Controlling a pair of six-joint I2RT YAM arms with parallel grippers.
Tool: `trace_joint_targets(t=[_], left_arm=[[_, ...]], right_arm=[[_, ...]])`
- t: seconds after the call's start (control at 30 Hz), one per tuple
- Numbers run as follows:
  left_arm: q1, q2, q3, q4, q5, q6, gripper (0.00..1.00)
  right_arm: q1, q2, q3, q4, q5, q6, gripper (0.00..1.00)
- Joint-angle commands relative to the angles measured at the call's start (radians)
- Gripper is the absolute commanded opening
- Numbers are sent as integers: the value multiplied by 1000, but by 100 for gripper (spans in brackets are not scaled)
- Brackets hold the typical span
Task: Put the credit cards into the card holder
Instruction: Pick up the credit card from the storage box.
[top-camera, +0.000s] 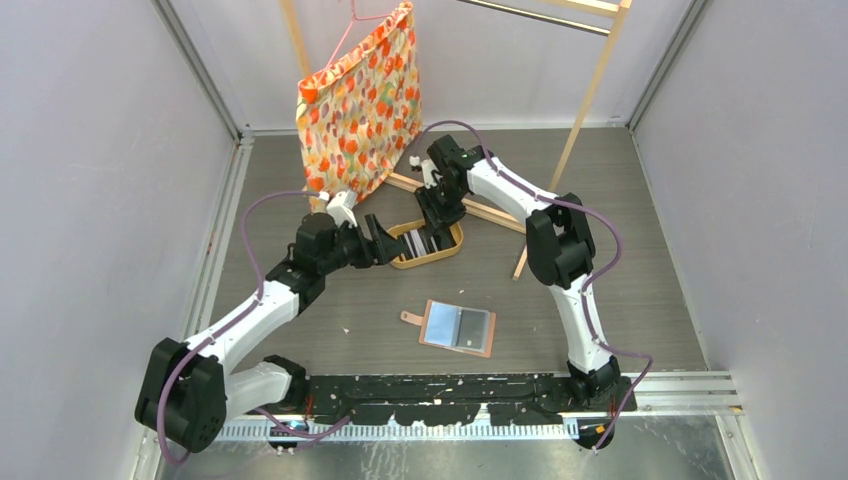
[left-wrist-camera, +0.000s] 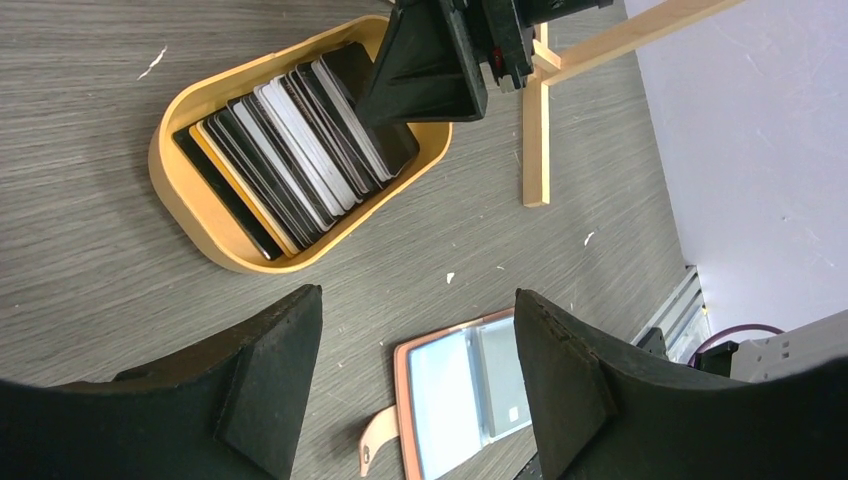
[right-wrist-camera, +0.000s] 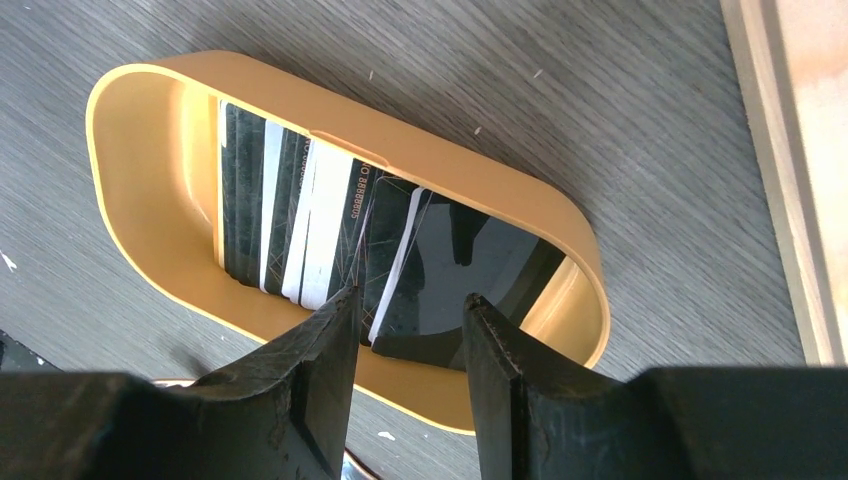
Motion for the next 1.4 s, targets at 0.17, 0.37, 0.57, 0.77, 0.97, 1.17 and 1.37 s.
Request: trace_joint_targets(t=[0.17,0.37,0.57,0.77,0.97,1.17,1.37], left_arm=[[7,24,5,70,19,-23,71],[7,22,-8,76,20,-32,70],[7,19,-17,76,20,-38,70],[6,21,-19,79,21,-41,70],[7,24,-18,80,21,-40,70],[7,34,-18,84,26,-48,70],[6,51,-19,102,35,-63,70]], right_arm=[[3,8,4,-16,8,-4,47],[3,17,-3,-12,34,-4,48],[11,24,-1,-15,50,-4,48],[13,22,-2,-22,69,-30,48],[14,-4,-6,-23,82,-37,46],[14,-31,-15,-23,91,-42,44],[12,-52,-22,-22,92,-45,44]])
